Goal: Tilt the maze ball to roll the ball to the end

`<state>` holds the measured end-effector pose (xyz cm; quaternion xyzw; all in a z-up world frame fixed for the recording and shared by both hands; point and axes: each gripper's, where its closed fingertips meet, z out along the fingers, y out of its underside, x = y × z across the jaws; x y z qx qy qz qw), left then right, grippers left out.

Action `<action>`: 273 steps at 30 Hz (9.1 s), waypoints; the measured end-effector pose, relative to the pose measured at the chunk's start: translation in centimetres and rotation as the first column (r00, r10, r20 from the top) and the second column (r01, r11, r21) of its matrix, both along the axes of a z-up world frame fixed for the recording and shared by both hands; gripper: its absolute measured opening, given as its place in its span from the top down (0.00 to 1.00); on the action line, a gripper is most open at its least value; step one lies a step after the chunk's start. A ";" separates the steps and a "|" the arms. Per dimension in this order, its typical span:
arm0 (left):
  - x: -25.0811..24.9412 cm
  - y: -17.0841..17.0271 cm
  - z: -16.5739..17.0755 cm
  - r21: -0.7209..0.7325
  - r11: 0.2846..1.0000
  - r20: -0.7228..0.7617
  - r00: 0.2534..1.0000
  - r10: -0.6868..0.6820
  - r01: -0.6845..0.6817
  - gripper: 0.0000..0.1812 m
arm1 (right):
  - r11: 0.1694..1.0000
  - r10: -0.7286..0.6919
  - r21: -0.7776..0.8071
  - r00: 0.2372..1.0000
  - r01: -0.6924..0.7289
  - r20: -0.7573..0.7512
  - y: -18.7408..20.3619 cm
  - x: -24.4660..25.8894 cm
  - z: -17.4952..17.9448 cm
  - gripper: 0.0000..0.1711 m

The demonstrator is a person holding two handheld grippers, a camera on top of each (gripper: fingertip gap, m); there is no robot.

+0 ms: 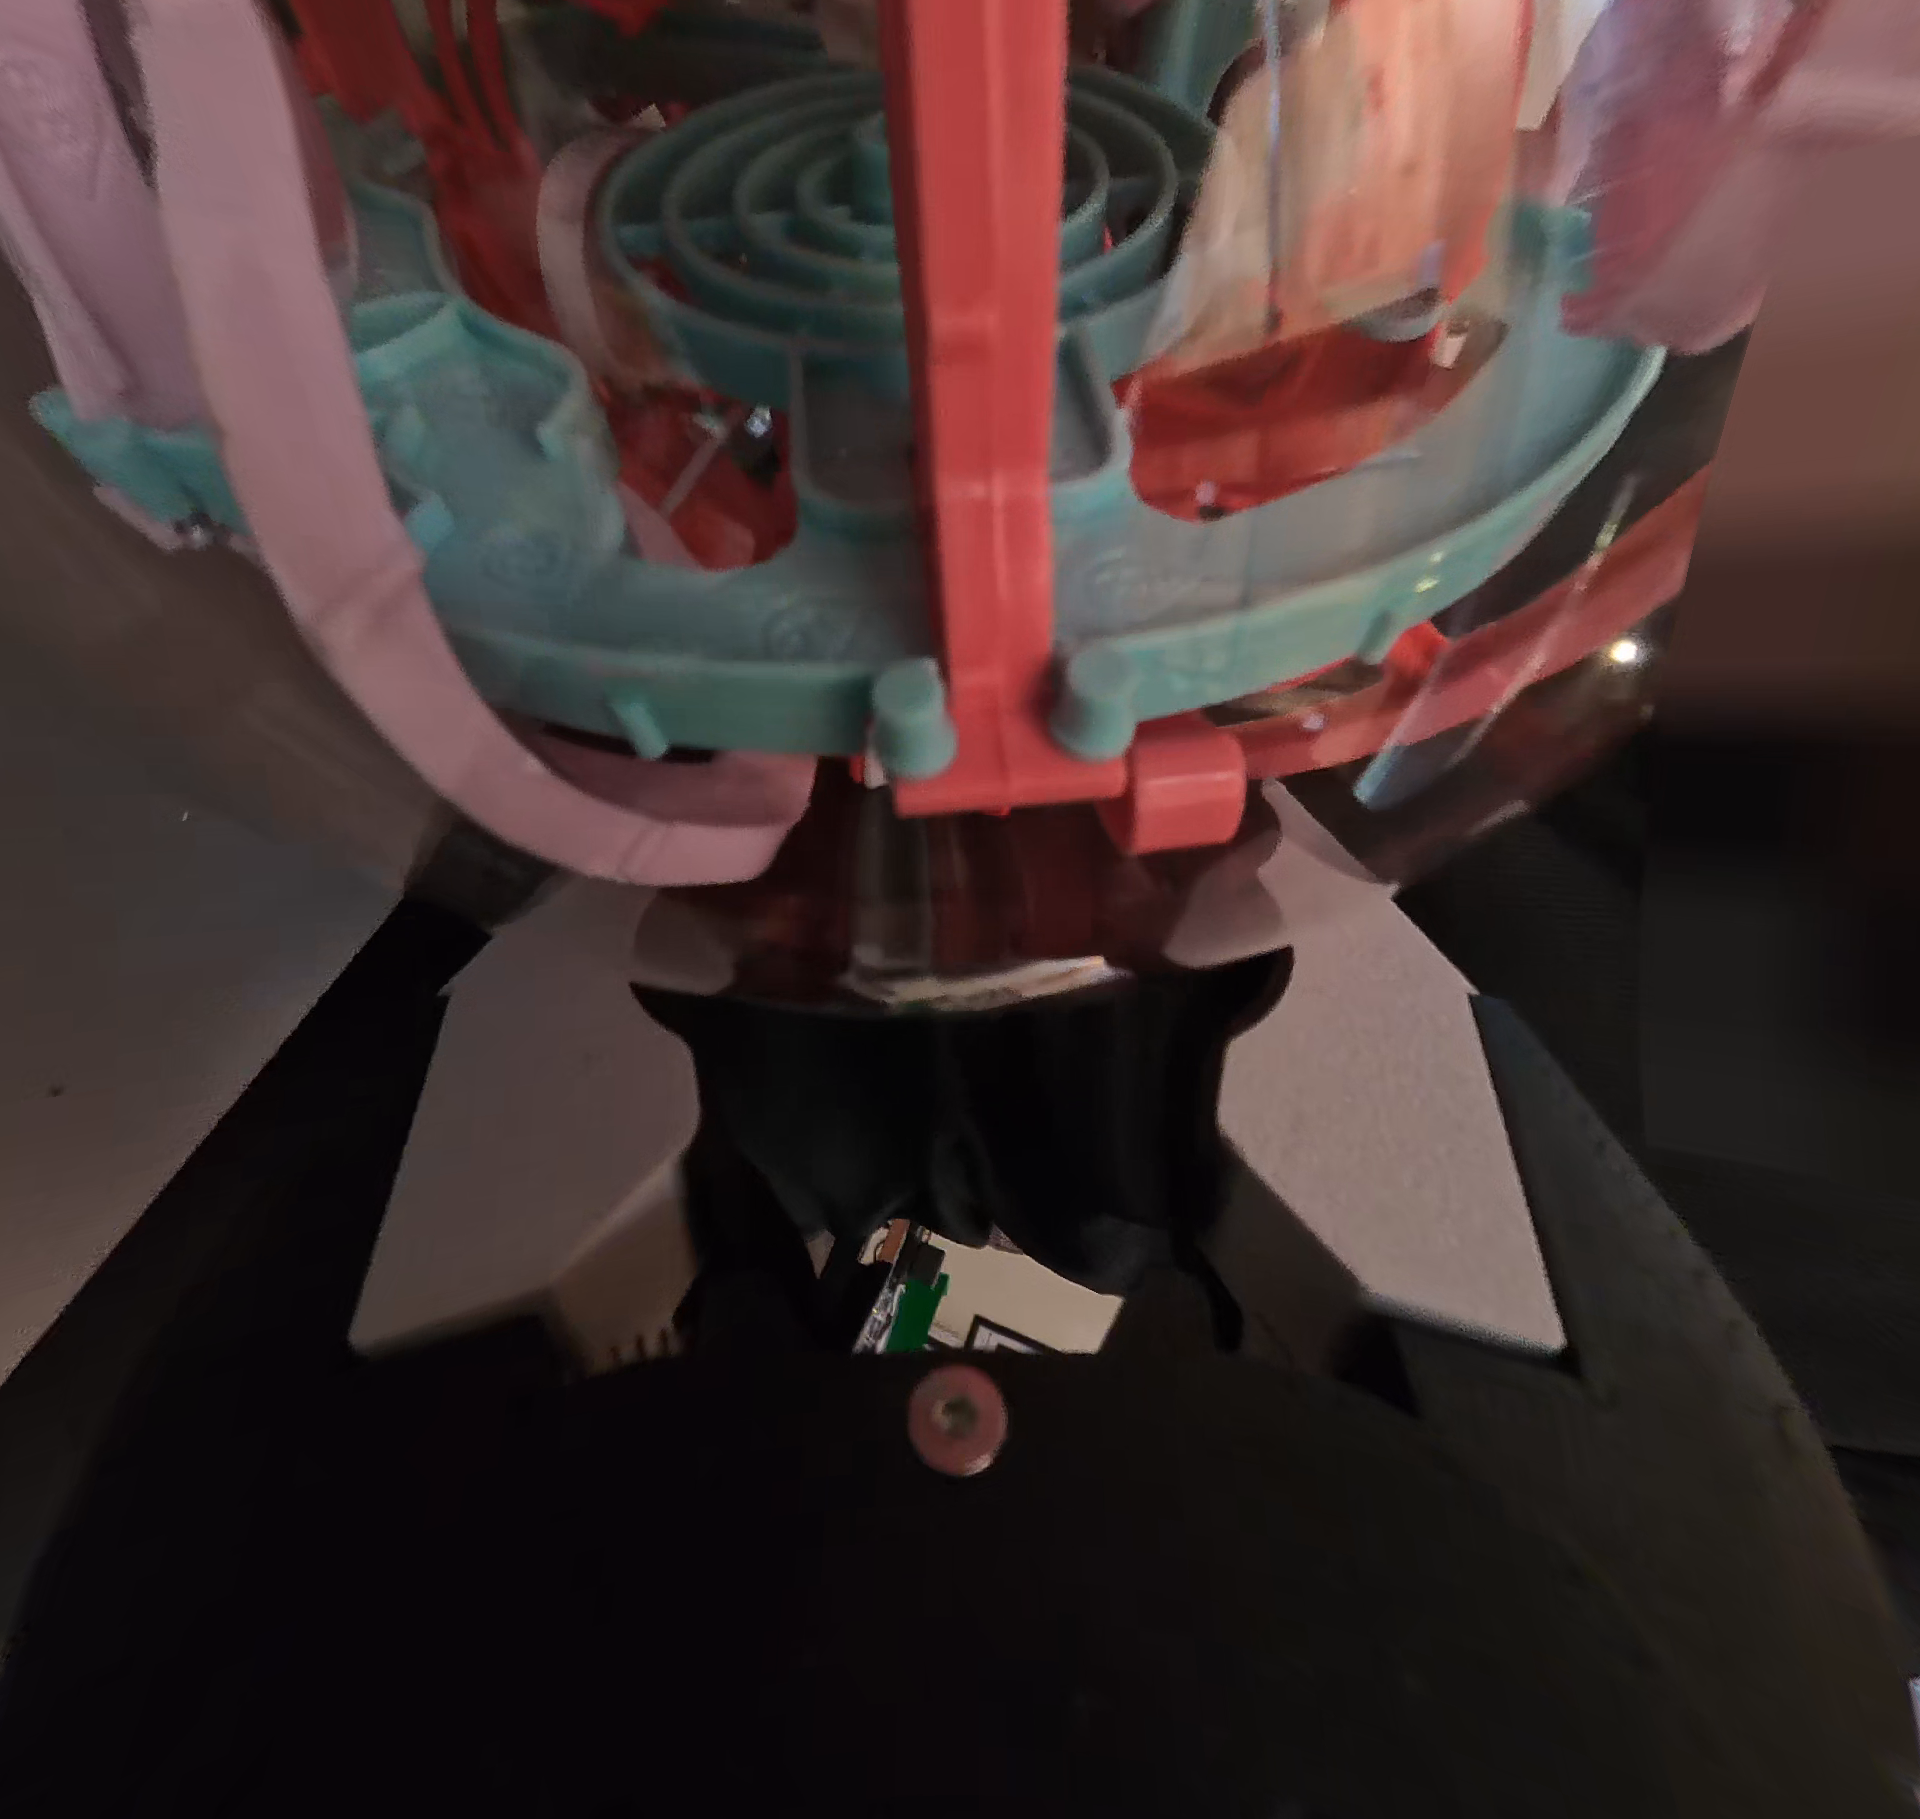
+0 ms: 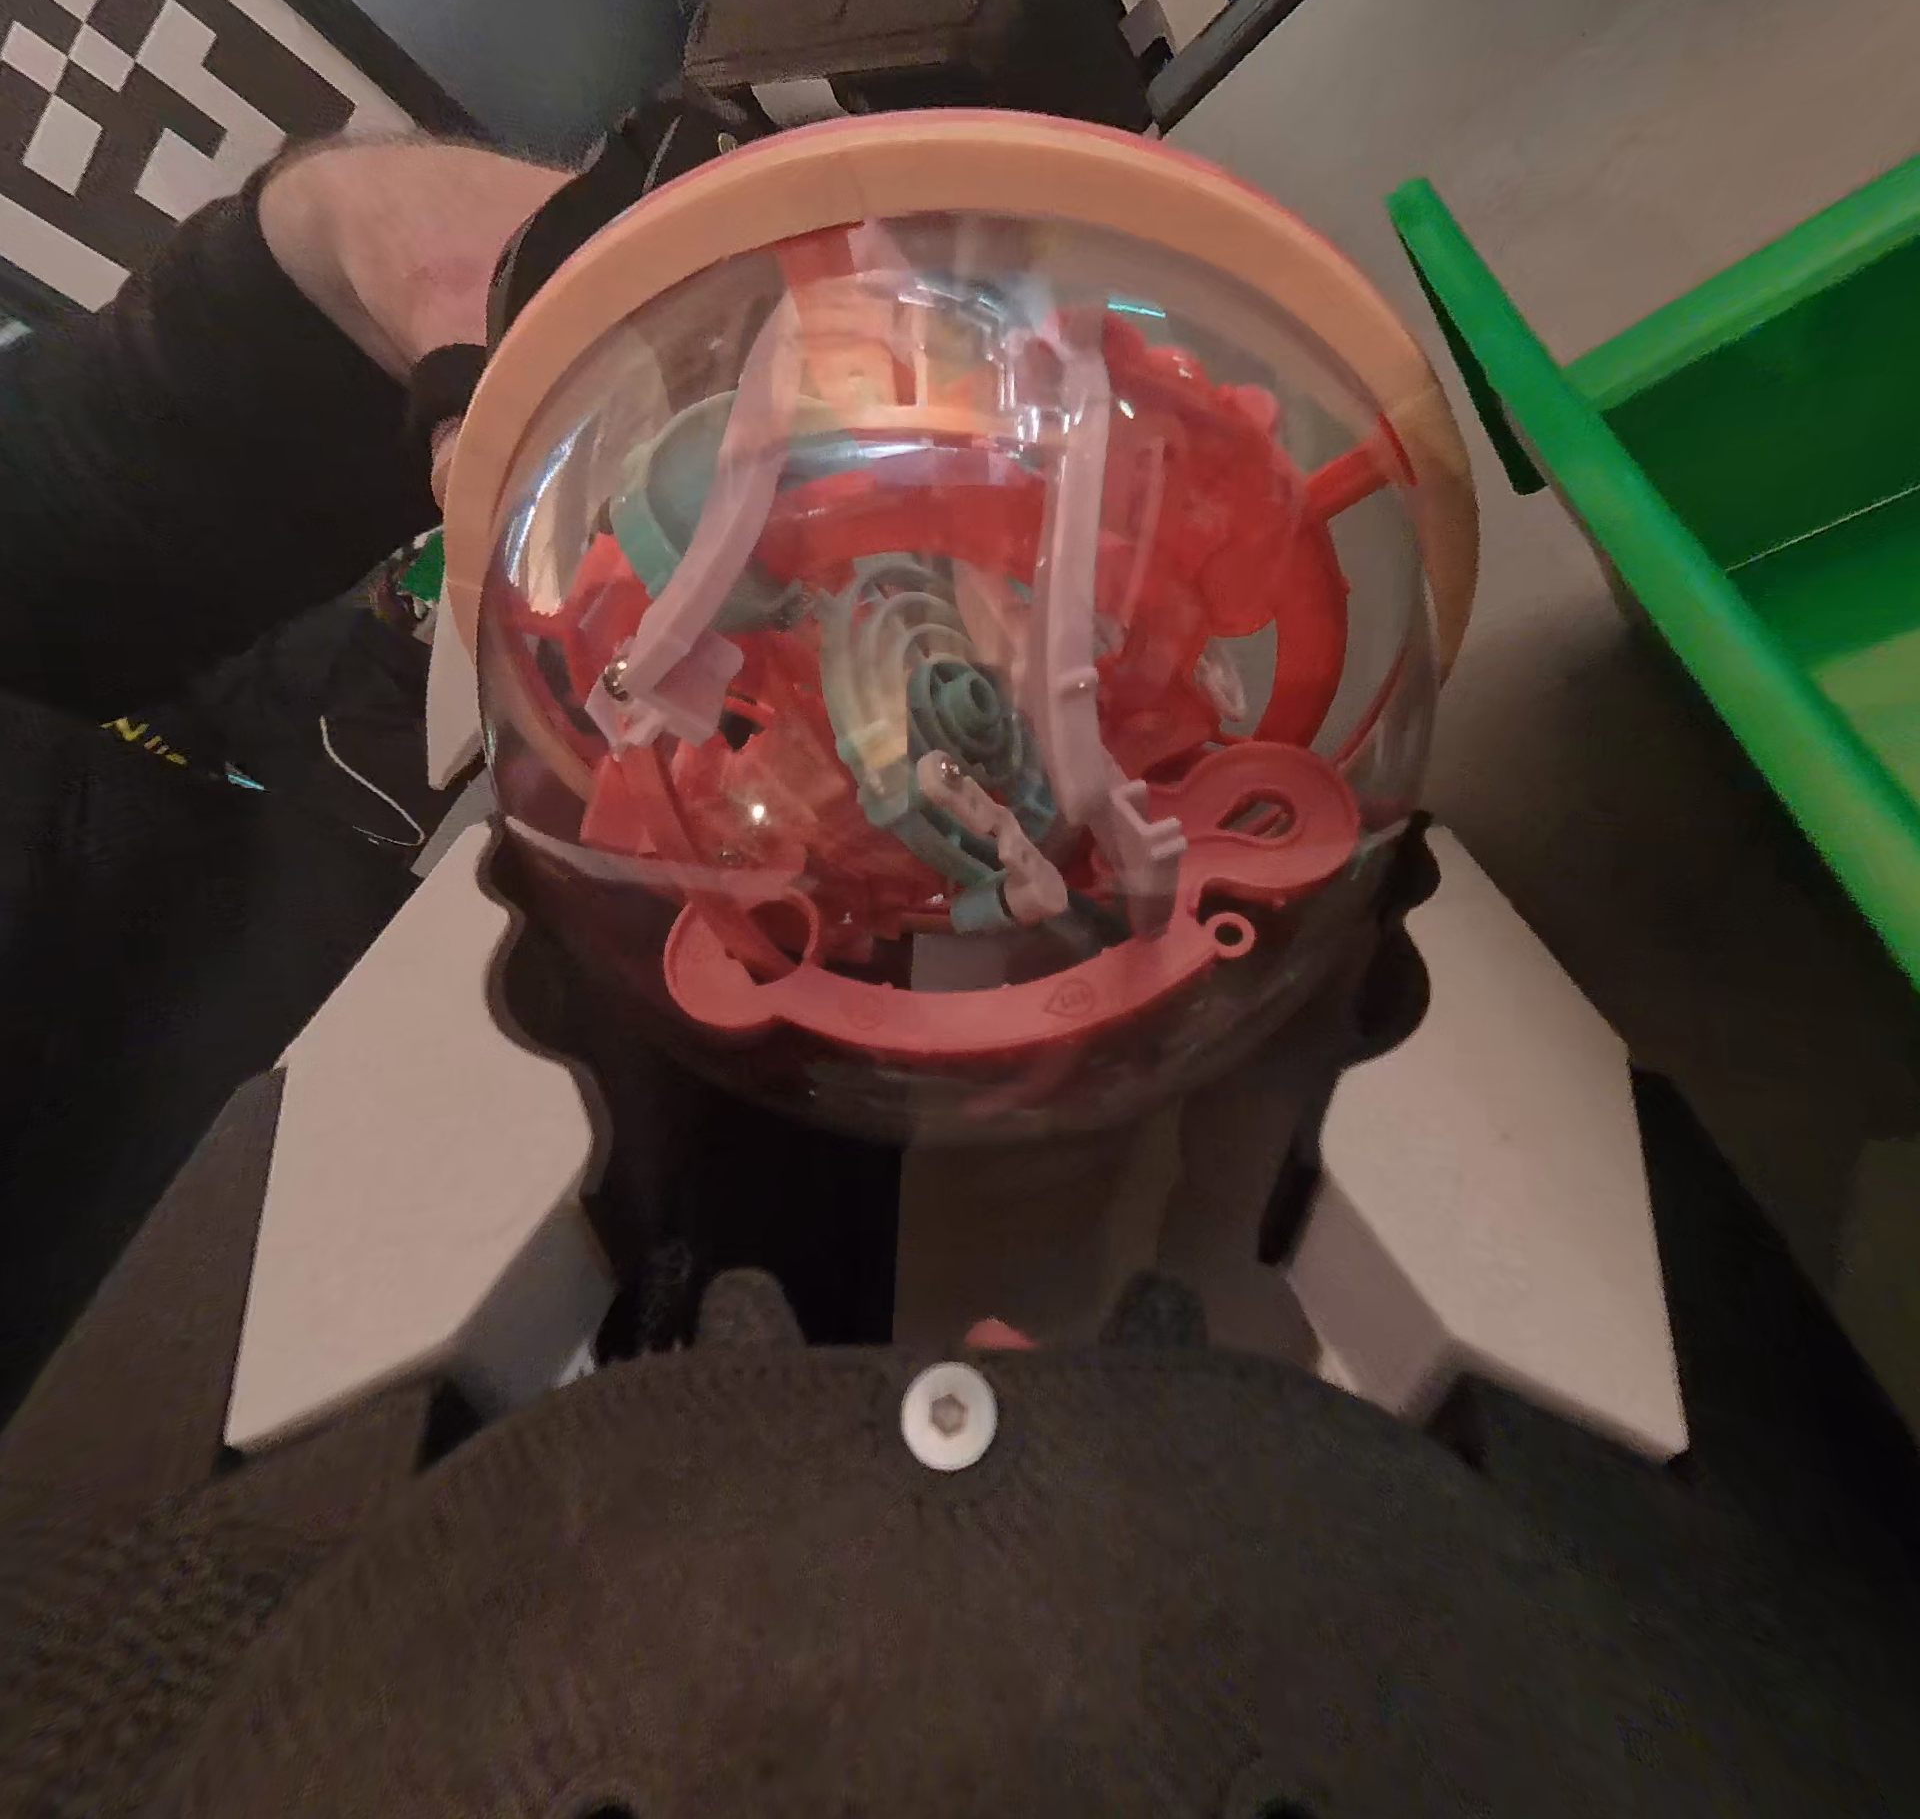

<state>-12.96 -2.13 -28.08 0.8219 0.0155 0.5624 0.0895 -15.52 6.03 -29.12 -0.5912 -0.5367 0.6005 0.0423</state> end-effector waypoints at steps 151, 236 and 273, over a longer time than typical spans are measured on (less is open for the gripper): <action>-2.0 1.8 -4.4 0.559 0.826 -0.391 0.854 0.344 -0.077 0.41 | 0.864 -0.010 0.502 0.998 0.040 -0.062 1.5 0.6 0.4 0.18; -7.2 1.6 -5.2 0.656 0.746 -0.305 0.863 0.403 -0.117 0.37 | 0.829 0.162 0.549 0.985 -0.108 -0.051 -0.1 -4.7 2.0 0.25; -5.1 1.3 -3.8 0.526 0.796 0.014 0.939 0.345 -0.300 0.38 | 0.843 0.157 0.514 0.987 -0.156 0.040 0.2 -3.2 1.8 0.25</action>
